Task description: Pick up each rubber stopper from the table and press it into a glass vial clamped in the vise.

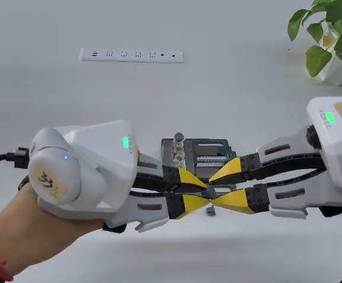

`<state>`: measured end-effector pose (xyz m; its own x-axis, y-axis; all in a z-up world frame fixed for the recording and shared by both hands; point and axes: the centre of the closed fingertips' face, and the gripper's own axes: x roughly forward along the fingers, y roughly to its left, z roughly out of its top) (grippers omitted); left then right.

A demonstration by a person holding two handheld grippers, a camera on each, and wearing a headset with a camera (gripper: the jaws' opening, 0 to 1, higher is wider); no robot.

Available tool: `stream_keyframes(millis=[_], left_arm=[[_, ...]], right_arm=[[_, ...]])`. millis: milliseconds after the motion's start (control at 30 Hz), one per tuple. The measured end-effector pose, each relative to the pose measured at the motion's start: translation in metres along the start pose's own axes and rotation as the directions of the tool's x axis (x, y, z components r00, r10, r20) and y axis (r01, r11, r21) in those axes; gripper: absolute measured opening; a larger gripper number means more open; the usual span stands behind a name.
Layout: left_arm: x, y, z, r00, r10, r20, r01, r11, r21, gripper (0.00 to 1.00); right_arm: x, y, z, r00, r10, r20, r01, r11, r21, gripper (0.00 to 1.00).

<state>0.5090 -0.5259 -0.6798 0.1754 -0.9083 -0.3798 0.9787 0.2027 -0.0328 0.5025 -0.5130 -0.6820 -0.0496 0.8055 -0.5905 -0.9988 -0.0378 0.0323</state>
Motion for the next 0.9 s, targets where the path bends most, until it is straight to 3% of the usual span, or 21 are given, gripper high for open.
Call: stream_keyframes(millis=[900], left_arm=[[-0.0028,0.0013,-0.0017,0.9998,-0.014,0.011,0.014,1.000,-0.011,0.04]], right_arm=[[0.0005,-0.0007,0.0005,1.0000,0.004,-0.007,-0.004,1.000,-0.011,0.08]])
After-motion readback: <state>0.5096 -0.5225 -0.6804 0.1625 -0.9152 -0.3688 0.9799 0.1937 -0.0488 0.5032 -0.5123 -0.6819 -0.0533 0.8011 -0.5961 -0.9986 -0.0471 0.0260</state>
